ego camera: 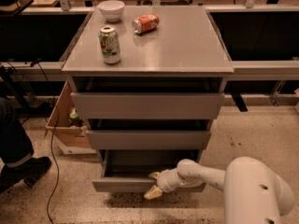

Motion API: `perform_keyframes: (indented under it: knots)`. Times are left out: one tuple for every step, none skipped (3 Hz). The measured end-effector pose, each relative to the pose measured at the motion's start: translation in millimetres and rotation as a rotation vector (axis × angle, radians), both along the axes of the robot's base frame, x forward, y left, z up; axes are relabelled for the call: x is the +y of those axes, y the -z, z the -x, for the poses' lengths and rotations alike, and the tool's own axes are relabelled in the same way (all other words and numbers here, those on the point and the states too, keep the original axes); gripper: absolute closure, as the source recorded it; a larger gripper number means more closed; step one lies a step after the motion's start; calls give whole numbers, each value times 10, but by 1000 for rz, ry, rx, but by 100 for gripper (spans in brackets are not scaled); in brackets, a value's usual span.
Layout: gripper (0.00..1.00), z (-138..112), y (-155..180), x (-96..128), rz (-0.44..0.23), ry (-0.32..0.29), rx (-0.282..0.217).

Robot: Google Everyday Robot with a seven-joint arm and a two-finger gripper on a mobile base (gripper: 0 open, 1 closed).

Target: Open bottom drawer

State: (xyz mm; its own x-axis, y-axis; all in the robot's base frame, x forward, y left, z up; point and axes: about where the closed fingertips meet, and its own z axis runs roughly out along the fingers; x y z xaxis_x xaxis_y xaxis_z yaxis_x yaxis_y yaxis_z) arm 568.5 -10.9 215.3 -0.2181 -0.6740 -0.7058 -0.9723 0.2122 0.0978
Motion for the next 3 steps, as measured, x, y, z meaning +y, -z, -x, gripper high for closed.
perform_keyframes:
  knots:
    - [0,691,-162,195,-53,-94,125]
    - [0,1063,-248,299,-79,-154,196]
    - [0,1189,-366,288,-94,-163,206]
